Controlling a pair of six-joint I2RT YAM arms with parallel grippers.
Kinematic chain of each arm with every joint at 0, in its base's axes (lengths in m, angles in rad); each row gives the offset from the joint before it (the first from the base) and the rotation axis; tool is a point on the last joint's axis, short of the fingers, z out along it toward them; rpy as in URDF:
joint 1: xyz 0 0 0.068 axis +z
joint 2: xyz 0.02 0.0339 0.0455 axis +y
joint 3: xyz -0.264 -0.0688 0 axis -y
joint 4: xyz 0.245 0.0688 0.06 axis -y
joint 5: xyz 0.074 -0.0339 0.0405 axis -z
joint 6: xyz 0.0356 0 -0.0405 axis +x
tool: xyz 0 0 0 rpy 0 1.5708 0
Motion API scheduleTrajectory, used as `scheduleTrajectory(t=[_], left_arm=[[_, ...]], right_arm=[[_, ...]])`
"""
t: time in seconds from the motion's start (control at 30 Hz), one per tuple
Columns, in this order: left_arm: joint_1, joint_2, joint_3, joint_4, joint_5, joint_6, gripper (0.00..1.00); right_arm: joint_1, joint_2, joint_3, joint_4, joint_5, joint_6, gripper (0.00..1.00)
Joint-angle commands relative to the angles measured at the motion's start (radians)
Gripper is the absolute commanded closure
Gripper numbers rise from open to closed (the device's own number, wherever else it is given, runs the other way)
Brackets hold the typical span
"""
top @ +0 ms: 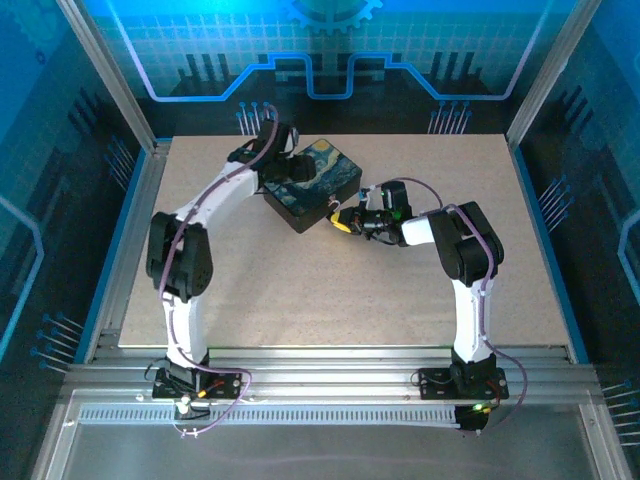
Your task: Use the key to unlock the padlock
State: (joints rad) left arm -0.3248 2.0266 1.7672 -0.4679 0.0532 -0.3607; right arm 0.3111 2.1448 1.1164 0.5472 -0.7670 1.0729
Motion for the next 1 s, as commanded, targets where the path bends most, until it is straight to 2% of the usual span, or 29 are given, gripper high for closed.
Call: scheduleTrajectory(t=[0.0,0.2,0.53,0.8,0.97], left_arm=[[-0.005,0.102,0.025,0.069,0.027,-0.050,0.44],[-0.005,0.144,-0.008,0.108,-0.001,-0.035,0.44],[-0.005,0.176,-0.092,0.032,-0.029,-0.010,0.45],[0.000,0.132,-0.201,0.047,-0.036,-0.024,0.45],[0.008,0.115,-0.212,0.046,-0.033,-0.029,0.45]], right_arm=[[-0.003,-0.026,-0.003,0.033,-0.001,-0.009,1.00],[-0.013,-0.045,-0.019,0.082,-0.008,0.023,1.00],[-0.043,-0.081,-0.081,0.328,-0.004,0.176,1.00],[-0.082,-0.062,-0.070,0.257,0.053,0.118,1.00],[-0.107,-0.042,-0.039,0.129,0.047,0.014,1.00]])
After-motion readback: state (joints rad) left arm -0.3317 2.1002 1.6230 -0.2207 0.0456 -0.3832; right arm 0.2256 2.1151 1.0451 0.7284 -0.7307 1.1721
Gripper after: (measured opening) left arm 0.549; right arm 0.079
